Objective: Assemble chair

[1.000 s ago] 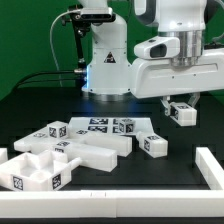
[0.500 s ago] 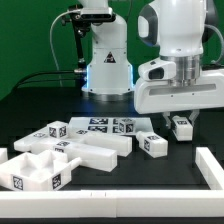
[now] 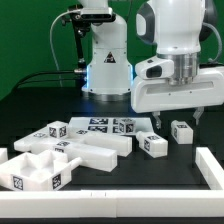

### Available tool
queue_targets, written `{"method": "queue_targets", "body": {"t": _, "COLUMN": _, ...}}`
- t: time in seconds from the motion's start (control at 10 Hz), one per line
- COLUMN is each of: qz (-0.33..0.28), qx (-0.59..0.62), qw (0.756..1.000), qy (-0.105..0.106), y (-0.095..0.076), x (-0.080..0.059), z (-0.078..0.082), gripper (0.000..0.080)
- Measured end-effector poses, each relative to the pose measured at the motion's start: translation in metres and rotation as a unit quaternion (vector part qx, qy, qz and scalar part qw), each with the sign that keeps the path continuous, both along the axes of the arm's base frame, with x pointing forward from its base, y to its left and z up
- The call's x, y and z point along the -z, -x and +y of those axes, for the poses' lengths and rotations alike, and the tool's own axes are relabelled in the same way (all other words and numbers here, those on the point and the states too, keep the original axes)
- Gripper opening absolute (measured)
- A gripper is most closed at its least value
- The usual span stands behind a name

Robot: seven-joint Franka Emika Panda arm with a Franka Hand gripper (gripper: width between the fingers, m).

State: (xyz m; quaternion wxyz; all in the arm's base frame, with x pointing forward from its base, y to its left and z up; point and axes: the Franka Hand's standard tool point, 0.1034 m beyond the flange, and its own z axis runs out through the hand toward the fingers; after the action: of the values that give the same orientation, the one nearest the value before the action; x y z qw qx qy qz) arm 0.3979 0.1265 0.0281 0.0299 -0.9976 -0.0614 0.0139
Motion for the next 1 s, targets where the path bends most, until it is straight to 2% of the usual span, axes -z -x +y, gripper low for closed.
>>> {"method": "queue_targets", "body": {"t": 0.2, "qz": 0.003, "qx": -0.036, "qw": 0.999, "qy": -0.001, "y": -0.022, "x": -0.022, "z": -0.020, "gripper": 0.0646}}
{"method": "queue_targets", "body": {"t": 0.4, "qz": -0.015, "qx": -0.149, "qw": 0.989, "qy": -0.003, "y": -0.037, "x": -0.028, "z": -0.027, "gripper": 0.0648}}
{"method": "queue_targets", "body": {"t": 0.7, "qz": -0.012, "qx": -0.133, "qw": 0.991, "qy": -0.004, "y": -0.035, "x": -0.026, "z": -0.026, "gripper": 0.0648}}
{"method": "queue_targets", "body": {"t": 0.9, "qz": -0.011, "qx": -0.135, "qw": 0.991, "qy": -0.002, "y": -0.044, "x": -0.019, "z": -0.041, "gripper": 0.0648}}
{"method": "queue_targets", "body": {"t": 1.0, "qz": -0.003, "qx": -0.127, "qw": 0.992, "qy": -0.001, "y": -0.044, "x": -0.013, "z": -0.053, "gripper": 0.0648}}
